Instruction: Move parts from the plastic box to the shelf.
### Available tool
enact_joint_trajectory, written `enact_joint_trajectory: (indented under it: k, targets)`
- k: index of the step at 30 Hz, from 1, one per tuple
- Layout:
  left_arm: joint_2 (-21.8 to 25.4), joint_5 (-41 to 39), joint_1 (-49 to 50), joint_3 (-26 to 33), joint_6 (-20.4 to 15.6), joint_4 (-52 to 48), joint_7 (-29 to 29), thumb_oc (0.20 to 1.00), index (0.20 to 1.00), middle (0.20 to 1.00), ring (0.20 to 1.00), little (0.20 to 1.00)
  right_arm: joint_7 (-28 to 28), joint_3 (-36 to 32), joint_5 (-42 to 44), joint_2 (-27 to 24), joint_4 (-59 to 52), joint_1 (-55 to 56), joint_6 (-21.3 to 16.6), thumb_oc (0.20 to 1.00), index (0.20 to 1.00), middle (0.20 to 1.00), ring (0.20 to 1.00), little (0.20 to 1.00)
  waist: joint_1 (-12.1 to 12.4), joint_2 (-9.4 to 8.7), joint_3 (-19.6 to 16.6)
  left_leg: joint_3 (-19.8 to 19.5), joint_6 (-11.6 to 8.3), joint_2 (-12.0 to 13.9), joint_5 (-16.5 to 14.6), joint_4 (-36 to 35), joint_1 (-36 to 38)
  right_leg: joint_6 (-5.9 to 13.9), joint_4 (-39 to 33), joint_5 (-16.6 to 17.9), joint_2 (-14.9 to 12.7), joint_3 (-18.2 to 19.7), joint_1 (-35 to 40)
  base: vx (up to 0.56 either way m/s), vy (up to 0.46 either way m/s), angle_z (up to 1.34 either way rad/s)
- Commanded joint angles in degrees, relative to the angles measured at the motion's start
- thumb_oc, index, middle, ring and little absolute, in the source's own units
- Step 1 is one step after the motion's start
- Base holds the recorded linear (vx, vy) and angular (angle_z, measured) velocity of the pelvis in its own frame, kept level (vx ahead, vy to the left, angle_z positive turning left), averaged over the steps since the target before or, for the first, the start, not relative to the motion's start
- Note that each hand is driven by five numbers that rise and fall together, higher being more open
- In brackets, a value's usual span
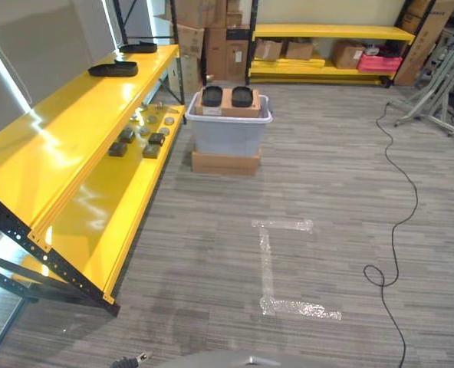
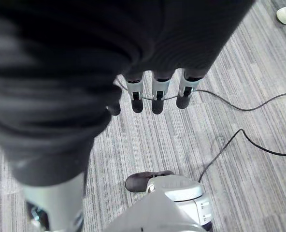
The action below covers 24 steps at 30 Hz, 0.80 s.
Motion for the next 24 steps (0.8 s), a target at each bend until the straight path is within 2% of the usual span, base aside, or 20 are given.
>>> enact_joint_trajectory:
  k: [1,3,4,6,8,9,11,13,15,16,19,22,24]
  targets:
    - [-0.36,0.48,-3.75,0.74,-0.52,3.87,-0.52,1.0,1.0,1.0,1.0,1.0,1.66,-1.57,3.21,-0.69,3.83,-3.11,-1.73,1.0,1.0,1.0,1.0,1.0,0.0,0.38,2.69,-0.3,3.6,-2.58,-6.24,4.66,-2.38,4.72,13.26,-3.74,-3.07,2.11,-5.45,0.05,0.121,-0.1]
    - [-0.11,0.2,-3.86,0.53,-0.93,3.54,-0.53,1.0,1.0,1.0,1.0,1.0,1.95,-1.75,3.78,-0.81,3.65,-3.3,-2.03,1.0,1.0,1.0,1.0,1.0,-0.2,0.49,3.48,-0.73,4.43,-3.09,-6.57,5.71,-3.04,4.87,16.98,-3.41,-3.21,2.53,-7.62,0.02,0.119,-0.11]
    - [1.01,-0.48,-4.49,-0.21,-1.15,2.42,-0.87,1.0,1.0,1.0,1.0,1.0,2.82,-2.02,5.88,-1.14,3.14,-3.65,-2.7,1.0,1.0,1.0,1.0,1.0,-0.64,0.98,5.52,-1.63,6.45,-4.53,-7.36,8.31,-4.95,5.22,27.4,-2.15,-3.06,3.51,-13.8,0.02,0.175,-0.13]
    - [1.57,-0.36,-4.8,-0.73,-0.92,1.93,-1.24,1.0,1.0,1.0,1.0,1.0,3.61,-2.25,6.12,-1.41,3.1,-3.76,-3.4,1.0,1.0,1.0,1.0,1.0,-0.68,1.6,6.91,-1.58,7.59,-5.07,-8.12,10.63,-6.28,5.43,37.4,0.75,-2.97,3.56,-19.89,0.02,0.151,-0.21]
    - [1.84,-1.14,-4.53,-0.81,-0.72,1.71,-1.67,1.0,1.0,1.0,1.0,1.0,5.13,-2.51,6.4,-1.89,3.21,-3.95,-3.74,1.0,1.0,1.0,1.0,1.0,-0.31,1.91,7.54,-1.31,8.05,-5.37,-8.57,11.88,-6.92,5.37,42.2,2.48,-3.25,3.14,-23.54,0.11,0.068,-0.14]
    - [1.9,-1.04,-4.38,-0.68,-0.82,1.64,-1.67,1.0,1.0,1.0,1.0,1.0,5.53,-2.62,6.35,-2.0,3.21,-4.06,-3.79,1.0,1.0,1.0,1.0,1.0,-0.18,1.9,7.64,-1.32,8.05,-5.46,-8.74,12.09,-6.9,5.45,41.85,3.04,-3.46,2.8,-24.01,0.18,0.009,-0.12]
    - [1.9,-0.61,-4.26,-0.22,-0.88,1.69,-1.79,1.0,1.0,1.0,1.0,1.0,5.86,-2.77,6.05,-2.13,3.38,-4.36,-3.81,1.0,1.0,1.0,1.0,1.0,-0.09,1.47,7.93,-1.24,7.7,-5.7,-9.36,12.9,-6.68,6.09,37.28,4.32,-3.66,1.63,-23.85,0.23,-0.093,-0.17]
    - [1.77,-0.19,-4.33,0.32,-1.16,2.15,-1.69,1.0,1.0,1.0,1.0,1.0,6.33,-3.02,5.65,-2.19,3.91,-4.54,-4.09,1.0,1.0,1.0,1.0,1.0,-0.41,0.19,8.18,-1.46,7.08,-6.2,-10.71,13.77,-5.76,7.2,27.09,5.93,-4.07,0.77,-21.88,0.33,-0.184,-0.09]
    - [1.78,0.28,-4.51,0.5,-1.32,2.72,-2.13,1.0,1.0,1.0,1.0,1.0,6.33,-3.31,5.45,-2.19,4.09,-4.42,-3.87,1.0,1.0,1.0,1.0,1.0,-0.64,-1.22,8.2,-2.12,6.51,-7.0,-12.19,14.25,-4.53,8.04,14.99,7.03,-4.6,0.36,-20.52,0.48,-0.281,-0.12]
    - [1.75,0.25,-4.34,0.64,-1.78,3.28,-2.29,1.0,1.0,1.0,1.0,1.0,6.43,-4.3,6.12,-2.09,4.4,-3.83,-2.71,1.0,1.0,1.0,1.0,1.0,-0.42,-2.25,8.06,-3.29,5.76,-7.18,-13.98,14.86,-2.52,8.93,1.6,8.28,-5.44,-0.54,-18.14,0.5,-0.294,-0.04]
    - [1.72,0.69,-3.92,1.12,-2.37,3.77,-2.41,1.0,1.0,1.0,1.0,1.0,6.76,-5.64,6.05,-1.71,5.22,-3.07,-2.89,1.0,1.0,1.0,1.0,1.0,-0.14,-2.6,7.8,-4.4,5.67,-7.09,-15.51,15.63,-0.86,9.49,-0.32,10.05,-6.22,-0.14,-17.81,0.51,-0.28,0.15]
    - [1.36,1.05,-3.05,2.05,-3.57,4.52,-2.13,1.0,1.0,1.0,1.0,1.0,7.3,-5.98,6.2,-1.5,5.93,-2.55,-3.29,1.0,1.0,1.0,1.0,1.0,-0.18,-2.56,6.75,-5.49,4.82,-5.71,-16.71,16.5,0.95,8.61,0.25,7.68,-5.98,-0.22,-15.88,0.47,-0.278,0.34]
    - [0.82,0.08,-2.94,2.69,-3.41,4.87,-1.01,1.0,1.0,1.0,1.0,1.0,6.98,-5.24,3.85,-1.28,6.12,-2.96,-3.74,1.0,1.0,1.0,1.0,1.0,-0.36,-2.23,5.24,-5.39,3.47,-3.54,-17.71,16.12,3.42,7.01,3.5,5.14,-5.15,-0.16,-15.03,0.56,-0.347,0.4]
